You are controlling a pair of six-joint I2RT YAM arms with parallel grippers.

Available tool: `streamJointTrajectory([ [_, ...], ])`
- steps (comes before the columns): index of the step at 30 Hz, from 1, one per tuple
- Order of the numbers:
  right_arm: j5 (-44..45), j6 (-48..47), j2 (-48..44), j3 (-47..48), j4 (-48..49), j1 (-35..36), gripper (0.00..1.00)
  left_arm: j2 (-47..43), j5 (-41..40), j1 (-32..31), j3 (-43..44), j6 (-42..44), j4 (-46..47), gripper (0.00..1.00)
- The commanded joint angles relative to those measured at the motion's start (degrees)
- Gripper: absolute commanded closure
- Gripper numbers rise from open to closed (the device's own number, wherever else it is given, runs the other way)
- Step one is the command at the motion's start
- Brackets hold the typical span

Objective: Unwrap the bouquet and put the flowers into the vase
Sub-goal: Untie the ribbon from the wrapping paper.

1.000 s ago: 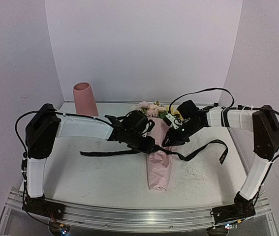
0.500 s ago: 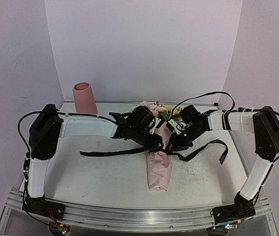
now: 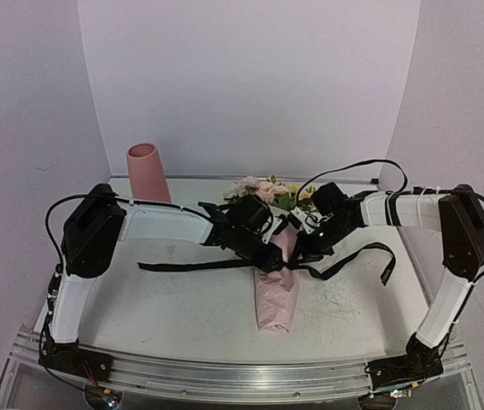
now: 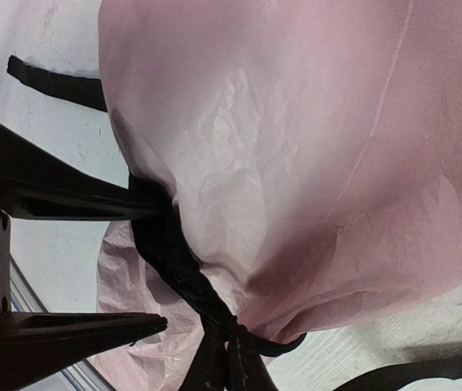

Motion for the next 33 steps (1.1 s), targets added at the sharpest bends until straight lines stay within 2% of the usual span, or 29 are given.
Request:
streamJointTrajectory([
  [1, -1.3, -0.1, -1.9, 0.4, -1.9, 0.3, 0.95, 0.4, -0.6, -0.2, 3.3, 0.7, -0.9, 0.51],
  [3, -1.7, 0.2, -2.3, 0.6, -1.9, 0.3, 0.96, 0.6, -4.5, -0.2, 3.8, 0.3, -2.2, 0.52],
  [7, -0.7, 0.2, -2.9, 1.3, -2.0, 0.3, 0.96, 1.3, -16.6, -0.2, 7.0, -1.4, -7.7, 0.66],
  [11, -0.4, 0.6, -3.7, 1.4, -2.2, 0.2, 0.96, 1.1, -18.9, -0.2, 8.5, -2.1, -10.4, 0.89],
  [13, -0.9, 0.9, -3.9, 1.4, -2.2, 0.2, 0.93, 0.3, -19.2, -0.2, 8.0, -3.1, -10.7, 0.96],
  [15, -0.7, 1.2, -4.1, 1.5, -2.2, 0.2, 0.89, -0.8, -19.6, -0.2, 7.1, -4.1, -10.6, 0.99],
  [19, -0.4, 1.7, -3.8, 1.5, -2.2, 0.2, 0.80, -2.6, -16.8, -0.2, 6.3, -4.1, -10.4, 0.97],
  [24, 2.2, 2.2, -2.7, 1.8, -2.6, 0.2, 0.79, -3.9, -11.7, -0.9, 6.4, -0.9, -9.8, 0.87],
  [33, 5.9, 2.3, -2.7, -0.1, -3.5, 0.3, 0.76, -5.5, -9.7, -2.9, 4.2, 1.7, -7.8, 0.70],
])
